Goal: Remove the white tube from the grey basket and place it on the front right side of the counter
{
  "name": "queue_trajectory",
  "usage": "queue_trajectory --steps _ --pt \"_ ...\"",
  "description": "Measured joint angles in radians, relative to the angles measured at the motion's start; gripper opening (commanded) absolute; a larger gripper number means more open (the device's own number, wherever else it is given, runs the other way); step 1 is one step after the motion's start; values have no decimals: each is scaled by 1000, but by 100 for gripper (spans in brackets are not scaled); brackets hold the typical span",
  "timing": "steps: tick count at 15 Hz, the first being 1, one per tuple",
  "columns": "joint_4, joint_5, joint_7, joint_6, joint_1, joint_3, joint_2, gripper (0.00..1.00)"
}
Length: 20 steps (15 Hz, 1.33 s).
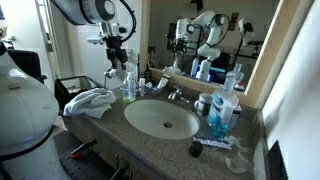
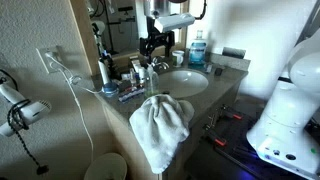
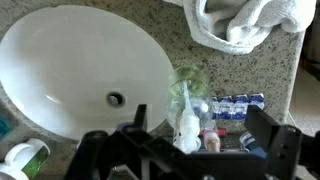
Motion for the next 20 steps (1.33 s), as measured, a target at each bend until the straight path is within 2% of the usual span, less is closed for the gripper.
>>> queue_trajectory --steps 8,11,16,20 --pt "0 0 2 0 12 -13 1 100" --pt "0 -24 63 17 13 -33 20 100" --pt "10 -145 189 162 -13 -91 113 100" --pt "91 -171 215 251 -21 -159 213 100"
